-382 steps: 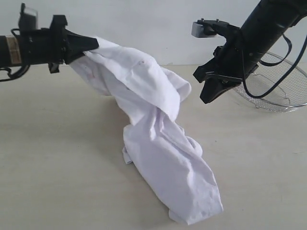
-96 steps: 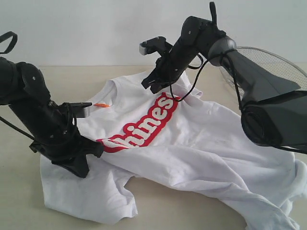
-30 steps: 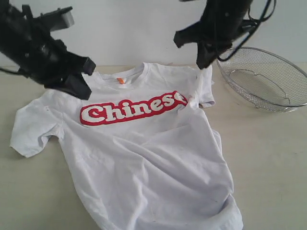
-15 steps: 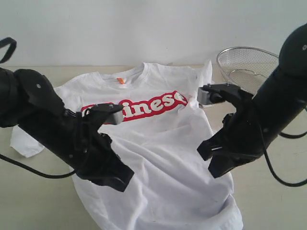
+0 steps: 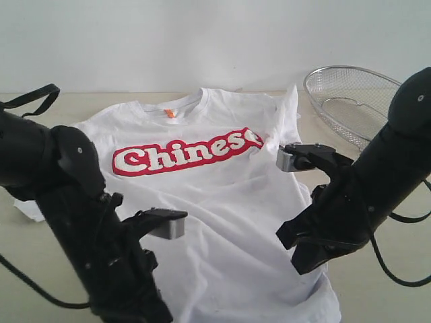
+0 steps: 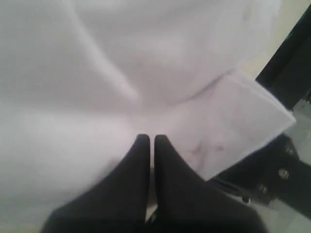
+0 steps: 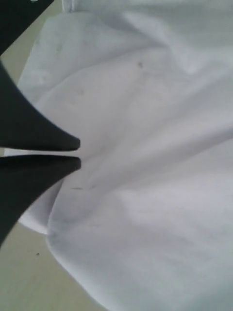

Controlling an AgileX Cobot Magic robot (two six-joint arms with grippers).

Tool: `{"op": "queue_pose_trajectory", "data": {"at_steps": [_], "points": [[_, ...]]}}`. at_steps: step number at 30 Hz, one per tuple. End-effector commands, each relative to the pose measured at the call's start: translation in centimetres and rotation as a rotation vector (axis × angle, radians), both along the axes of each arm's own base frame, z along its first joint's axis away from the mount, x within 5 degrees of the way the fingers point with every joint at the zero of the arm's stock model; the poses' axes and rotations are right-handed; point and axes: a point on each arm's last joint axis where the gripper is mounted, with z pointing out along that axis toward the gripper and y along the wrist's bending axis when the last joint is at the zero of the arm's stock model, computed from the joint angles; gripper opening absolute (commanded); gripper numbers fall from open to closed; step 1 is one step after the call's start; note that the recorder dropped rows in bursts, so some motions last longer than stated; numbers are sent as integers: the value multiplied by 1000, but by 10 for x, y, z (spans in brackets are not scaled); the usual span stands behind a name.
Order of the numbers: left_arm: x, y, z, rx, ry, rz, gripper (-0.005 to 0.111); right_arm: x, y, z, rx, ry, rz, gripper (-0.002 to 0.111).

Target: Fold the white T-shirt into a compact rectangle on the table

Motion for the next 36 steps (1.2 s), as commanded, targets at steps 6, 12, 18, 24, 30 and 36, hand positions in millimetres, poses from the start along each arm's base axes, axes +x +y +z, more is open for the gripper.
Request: {"op": "queue_pose_trajectory", "data": {"at_steps": [6,12,18,24,30,36], "points": [[-45,39,17,189,26,31,5,2,-3,-1,-12,-26,-2,0],[-30,36,52,46,-282,232,5,3,-13,-4,-125,-10,-64,0],[-22,23,41,-47,-271,255,5,0,-26,-7,-278,27,-98,0],[-7,11,11,-39,-224,266,5,1,-27,-7,-281,-9,-37,0],[-1,10,-15,37,-180,218,5,2,-27,-7,-285,-16,-40,0],[4,38,-27,222,-188,197,5,2,-27,-7,-287,-13,-50,0]]}}
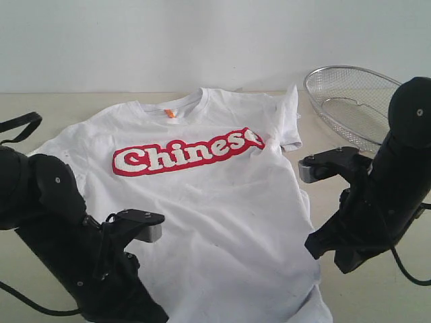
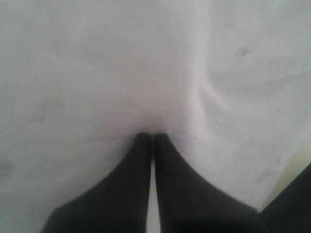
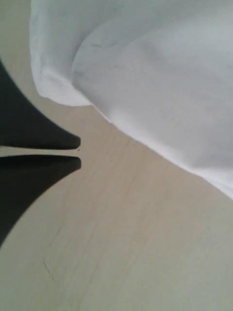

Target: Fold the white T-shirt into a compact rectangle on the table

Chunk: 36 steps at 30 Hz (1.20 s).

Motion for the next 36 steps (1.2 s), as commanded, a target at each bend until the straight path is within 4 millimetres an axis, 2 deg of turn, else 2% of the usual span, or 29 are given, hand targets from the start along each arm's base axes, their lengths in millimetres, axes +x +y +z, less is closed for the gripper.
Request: {"op": "queue_pose_trajectory", "data": {"at_steps": [1,7,9,11,13,15,17,20,26,32,36], "points": [[9,24,-6,134,-15,27,5,1,-3,1,-3,-13,-7,0],[37,78,-7,153,-19,248,5,3,0,1,23,-32,-3,0],[44,101,-6,154,-11,346,5,0,8,3,110,-7,22,0],[52,107,3,130,-34,360,5,-3,17,6,218,15,39,0],[54,92,25,-12,-28,269,5,-8,26,9,333,53,61,3],[51,67,44,-189,-59,205,5,-12,27,4,356,58,67,15],[49,54,45,-186,-100,177,5,-17,24,-3,338,63,38,32],[48,45,41,-174,-110,158,5,-20,25,-7,349,73,-2,43],[47,43,35,-152,-95,155,5,-15,31,-17,366,73,-54,44],[46,46,24,-102,-48,153,5,-16,52,-38,318,78,21,44],[47,47,21,-87,-49,169,5,-11,67,-37,326,46,43,44]]}}
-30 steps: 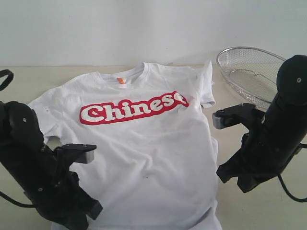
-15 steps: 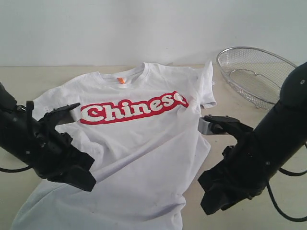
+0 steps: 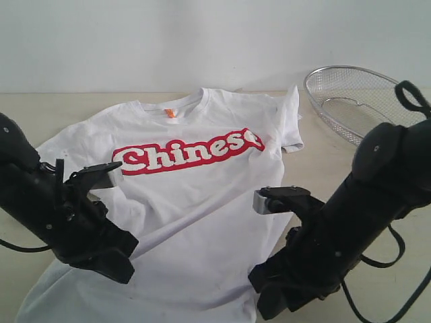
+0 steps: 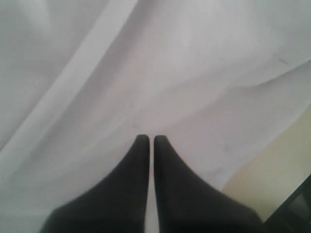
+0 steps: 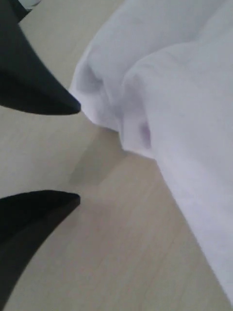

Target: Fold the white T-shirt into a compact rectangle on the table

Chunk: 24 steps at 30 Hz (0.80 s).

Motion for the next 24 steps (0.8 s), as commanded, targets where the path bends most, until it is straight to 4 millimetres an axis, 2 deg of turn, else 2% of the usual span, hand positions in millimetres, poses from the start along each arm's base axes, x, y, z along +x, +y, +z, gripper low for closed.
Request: {"op": "queue_pose_trajectory", "data": {"at_steps": [1,8,17,19,22,24], "points": [[1,0,-3,32,-1,31,5,8,14,4,19,-55,8,44],[1,3,-4,69,10,39,5,19,23,11,59,-93,-48,44],[0,3,-4,66,19,34,5,27,32,-12,123,-52,-85,43],[0,3,-4,66,19,34,5,30,34,-12,129,-57,-74,36],[0,3,-5,69,19,36,5,33,35,-5,142,-109,-15,2],[0,3,-7,72,27,35,5,31,34,0,134,-129,18,0]]}}
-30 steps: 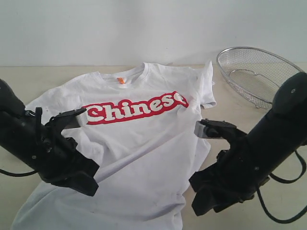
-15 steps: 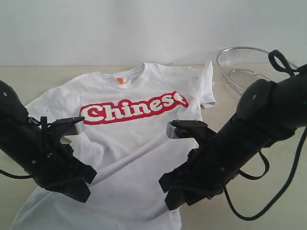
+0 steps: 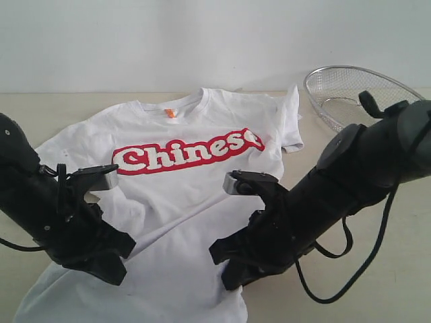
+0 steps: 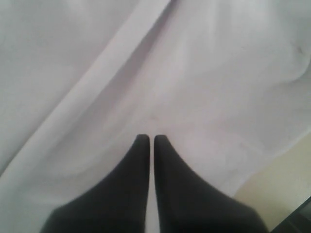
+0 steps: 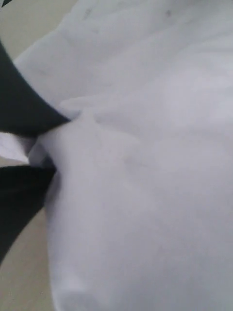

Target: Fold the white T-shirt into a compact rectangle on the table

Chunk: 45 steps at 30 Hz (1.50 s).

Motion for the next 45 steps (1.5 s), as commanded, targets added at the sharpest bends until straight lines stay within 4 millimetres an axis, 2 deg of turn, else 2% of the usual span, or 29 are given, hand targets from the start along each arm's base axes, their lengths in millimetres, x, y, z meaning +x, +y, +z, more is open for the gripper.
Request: {"op": "queue_pose_trajectory", "data": {"at_steps": [1,5,11,16,21,25,31,36,39,43,45], "points": [[-1,-1,-4,11,20,2,5,-1,-1,13,-13,-65,82,0],[-1,-2,-6,10,29,6,5,-9,-12,24,-130,-30,116,0],[-2,-4,-6,-3,40,17,5,-18,-35,53,-347,-40,65,0],[-4,-11,-11,3,49,-4,5,-25,-33,83,-330,-121,85,0],[-11,-26,-29,-2,108,-41,5,-35,-4,92,-365,-146,260,0],[-13,-36,-35,-55,109,-64,5,-47,29,86,-411,-179,429,0],[-14,-36,-35,-58,108,-71,5,-57,79,60,-452,-182,608,0],[-14,-36,-35,-58,112,-75,5,-55,104,31,-487,-148,676,1],[-14,-36,-35,-58,112,-75,5,-51,109,28,-493,-131,681,14],[-14,-36,-35,-56,111,-78,5,-49,107,38,-543,-107,703,46],[-14,-36,-35,-56,111,-78,5,-48,102,44,-607,-97,688,53]]}}
